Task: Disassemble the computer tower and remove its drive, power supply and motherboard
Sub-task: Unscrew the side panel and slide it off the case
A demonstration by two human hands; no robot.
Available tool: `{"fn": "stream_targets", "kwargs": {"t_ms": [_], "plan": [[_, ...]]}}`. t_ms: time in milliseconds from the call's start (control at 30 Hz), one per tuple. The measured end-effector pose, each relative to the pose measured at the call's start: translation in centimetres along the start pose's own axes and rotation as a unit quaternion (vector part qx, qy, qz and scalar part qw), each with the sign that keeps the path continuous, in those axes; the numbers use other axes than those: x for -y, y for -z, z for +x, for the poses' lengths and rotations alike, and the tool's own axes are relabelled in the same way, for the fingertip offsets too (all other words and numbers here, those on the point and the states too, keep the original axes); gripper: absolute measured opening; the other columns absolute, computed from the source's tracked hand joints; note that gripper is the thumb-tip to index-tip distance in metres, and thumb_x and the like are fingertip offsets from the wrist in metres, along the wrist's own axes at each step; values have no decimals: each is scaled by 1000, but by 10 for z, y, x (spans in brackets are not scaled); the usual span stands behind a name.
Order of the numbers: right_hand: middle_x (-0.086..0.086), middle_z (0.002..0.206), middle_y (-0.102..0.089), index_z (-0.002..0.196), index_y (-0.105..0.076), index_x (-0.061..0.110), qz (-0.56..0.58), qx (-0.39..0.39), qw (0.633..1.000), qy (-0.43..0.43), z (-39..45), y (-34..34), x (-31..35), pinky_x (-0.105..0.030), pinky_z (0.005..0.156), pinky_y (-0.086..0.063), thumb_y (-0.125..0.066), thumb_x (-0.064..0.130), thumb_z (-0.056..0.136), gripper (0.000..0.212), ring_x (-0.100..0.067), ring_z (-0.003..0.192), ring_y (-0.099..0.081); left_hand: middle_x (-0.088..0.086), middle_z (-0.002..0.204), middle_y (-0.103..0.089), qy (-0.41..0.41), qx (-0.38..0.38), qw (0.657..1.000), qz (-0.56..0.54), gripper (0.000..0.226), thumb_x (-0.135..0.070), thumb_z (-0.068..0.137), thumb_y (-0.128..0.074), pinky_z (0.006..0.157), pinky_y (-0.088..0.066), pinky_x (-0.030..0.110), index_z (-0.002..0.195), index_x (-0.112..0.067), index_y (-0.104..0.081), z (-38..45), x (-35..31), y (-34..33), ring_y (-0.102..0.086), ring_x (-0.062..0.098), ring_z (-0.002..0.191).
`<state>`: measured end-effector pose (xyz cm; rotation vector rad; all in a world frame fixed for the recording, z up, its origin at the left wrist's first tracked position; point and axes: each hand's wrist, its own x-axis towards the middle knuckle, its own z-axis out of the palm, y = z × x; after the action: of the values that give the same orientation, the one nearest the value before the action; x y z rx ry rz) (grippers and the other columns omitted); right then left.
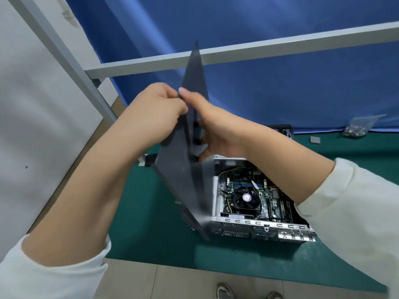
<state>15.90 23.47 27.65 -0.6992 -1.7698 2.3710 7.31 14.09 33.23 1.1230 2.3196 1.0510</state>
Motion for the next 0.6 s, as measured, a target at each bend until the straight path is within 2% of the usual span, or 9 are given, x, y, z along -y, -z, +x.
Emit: {"fn": "stream_targets", "kwargs": {"t_ms": [100,167,233,267,333,367,433,500,600], "plan": [[5,70,-68,89,-66,33,28,9,999,21,-4,6,4,-48,75,-51,-41,64,87,40,-17,68,-66,3,73,-65,-24,6,997,71,10,-25,78,-58,79,-52,47,86,-19,-62,3,-8,-11,-63,30,80],[6,54,-56,70,-64,31,52,2,998,30,-7,12,3,-46,69,-52,-46,59,87,38,-13,46,-55,-9,58,-59,-55,11,990,127,10,-25,81,-57,62,-46,37,86,-20,-64,3,-10,-18,-59,22,68],[4,56,-48,67,-62,27,67,-18,997,29,-10,17,2,-46,65,-51,-51,48,88,32,-15,44,-49,-13,46,-51,-78,22,985,152,8,-27,82,-56,52,-32,31,84,-24,-63,2,-9,-24,-49,14,56],[1,61,-48,71,-60,24,70,-25,997,28,-12,19,1,-46,64,-51,-50,42,88,27,-17,48,-50,-14,44,-50,-82,32,985,148,6,-30,83,-57,50,-31,28,83,-27,-63,2,-7,-26,-48,11,53],[-5,70,-48,76,-54,18,82,-40,996,22,-16,24,3,-46,62,-52,-46,31,86,19,-24,54,-52,-20,48,-57,-78,85,991,67,8,-37,82,-61,46,-38,18,84,-31,-65,3,-4,-28,-54,4,47],[-8,73,-47,76,-50,16,90,-47,995,17,-19,28,4,-47,62,-52,-43,27,84,15,-25,57,-52,-20,58,-64,-67,127,990,2,14,-42,82,-61,46,-40,12,87,-30,-67,4,-2,-28,-59,2,49],[-13,85,-41,82,-43,13,110,-60,992,11,-24,35,6,-54,65,-53,-40,17,81,5,-30,69,-50,-10,82,-74,-18,192,976,-104,33,-54,81,-55,55,-50,16,95,-28,-69,10,5,-28,-70,8,68],[-14,91,-34,84,-40,13,123,-73,990,18,-30,42,6,-60,68,-52,-39,9,80,6,-34,76,-41,-7,96,-74,41,211,964,-155,37,-54,88,-48,67,-56,24,103,-26,-66,20,25,-32,-71,13,87],[-11,68,-35,66,-37,11,144,-93,984,42,-38,51,4,-62,65,-52,-38,-1,80,18,-30,53,-46,-7,118,-66,136,180,966,-126,30,-47,94,-46,91,-49,34,112,-27,-60,29,71,-41,-63,15,107]]}}
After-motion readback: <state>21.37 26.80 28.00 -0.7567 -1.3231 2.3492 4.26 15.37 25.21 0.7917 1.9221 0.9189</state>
